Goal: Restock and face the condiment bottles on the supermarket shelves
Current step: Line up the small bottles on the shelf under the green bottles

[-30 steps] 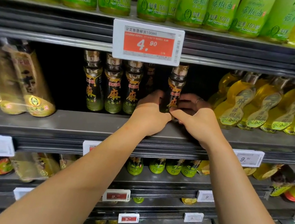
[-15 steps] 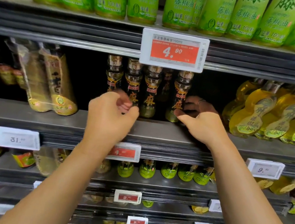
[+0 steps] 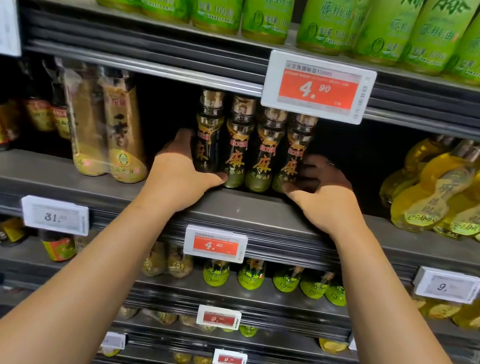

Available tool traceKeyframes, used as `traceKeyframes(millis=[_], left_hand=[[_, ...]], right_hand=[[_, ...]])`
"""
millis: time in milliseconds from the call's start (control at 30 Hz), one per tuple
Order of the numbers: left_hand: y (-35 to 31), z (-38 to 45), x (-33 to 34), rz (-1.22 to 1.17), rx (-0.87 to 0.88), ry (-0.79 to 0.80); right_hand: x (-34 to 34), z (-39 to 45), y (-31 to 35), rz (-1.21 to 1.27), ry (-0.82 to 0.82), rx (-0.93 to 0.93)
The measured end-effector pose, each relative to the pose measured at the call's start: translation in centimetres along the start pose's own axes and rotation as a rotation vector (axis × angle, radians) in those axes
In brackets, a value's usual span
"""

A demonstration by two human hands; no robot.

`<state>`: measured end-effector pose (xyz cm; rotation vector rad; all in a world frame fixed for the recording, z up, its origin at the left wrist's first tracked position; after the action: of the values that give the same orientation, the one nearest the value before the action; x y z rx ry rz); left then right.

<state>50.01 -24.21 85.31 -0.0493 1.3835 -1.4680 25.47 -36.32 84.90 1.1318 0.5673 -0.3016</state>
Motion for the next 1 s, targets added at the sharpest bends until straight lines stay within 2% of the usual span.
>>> traceKeyframes(millis=[600, 767, 900, 1000], left_hand=[[0.5, 0.1, 0.0, -0.038, 0.028, 0.008], [1.6, -1.4, -1.4, 0.043, 0.05, 0.01], [2.0, -3.8, -2.3, -0.174, 0.165, 0.048], [1.5, -4.7, -2.9, -0.236, 0.241, 0.073]], right_hand=[[-0.5, -1.2, 0.4, -0.079, -0.031, -0.015], [-2.7, -3.3, -0.2, -0.175, -0.183, 0.028], [-3.5, -6.8, 0.0, -0.228, -0.249, -0.006], [-4.4, -9.5, 0.5, -0.248, -0.279, -0.068]])
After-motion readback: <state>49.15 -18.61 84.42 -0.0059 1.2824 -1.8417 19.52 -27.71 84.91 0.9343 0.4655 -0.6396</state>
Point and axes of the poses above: each hand's wrist, its own z-axis towards the middle knuckle, its own x-axis out of the palm, y = z × x, the point moved 8 cm from there along z, towards the middle knuckle, and after that the axes turned 8 degrees about -y, right-handed, at the moved point
